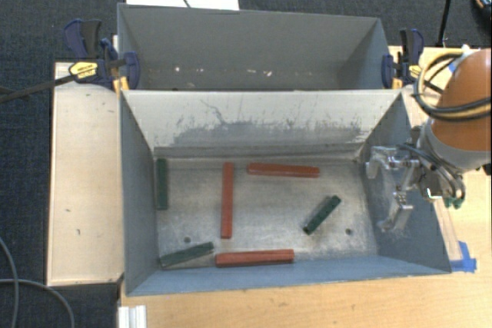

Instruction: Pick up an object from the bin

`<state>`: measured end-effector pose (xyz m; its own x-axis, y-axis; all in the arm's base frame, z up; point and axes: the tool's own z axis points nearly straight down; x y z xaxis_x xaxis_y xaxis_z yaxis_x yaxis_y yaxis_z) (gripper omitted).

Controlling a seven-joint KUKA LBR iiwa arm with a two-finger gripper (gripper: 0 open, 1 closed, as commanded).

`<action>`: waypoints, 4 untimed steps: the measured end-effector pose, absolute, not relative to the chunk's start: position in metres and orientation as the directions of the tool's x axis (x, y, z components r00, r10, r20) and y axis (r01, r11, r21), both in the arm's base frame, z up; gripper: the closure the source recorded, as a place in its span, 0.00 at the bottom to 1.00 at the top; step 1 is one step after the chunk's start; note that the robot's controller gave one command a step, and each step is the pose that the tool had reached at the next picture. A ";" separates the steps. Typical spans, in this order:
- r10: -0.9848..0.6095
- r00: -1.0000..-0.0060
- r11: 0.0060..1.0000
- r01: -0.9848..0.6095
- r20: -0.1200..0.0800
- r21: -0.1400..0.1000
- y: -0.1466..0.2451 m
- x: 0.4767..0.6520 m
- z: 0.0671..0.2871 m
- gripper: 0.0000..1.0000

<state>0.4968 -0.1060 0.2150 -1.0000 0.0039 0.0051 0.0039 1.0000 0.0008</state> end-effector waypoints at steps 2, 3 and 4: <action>-0.176 -0.984 0.984 -0.176 0.003 0.001 -0.082 0.507 0.068 0.00; -0.181 -0.984 0.984 -0.181 -0.002 -0.001 -0.082 0.509 0.070 1.00; -0.196 -0.980 0.981 -0.196 -0.012 -0.002 -0.034 0.546 0.197 1.00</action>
Offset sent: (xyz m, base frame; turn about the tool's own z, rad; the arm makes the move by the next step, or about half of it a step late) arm 0.0412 0.0292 -0.1120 -0.1673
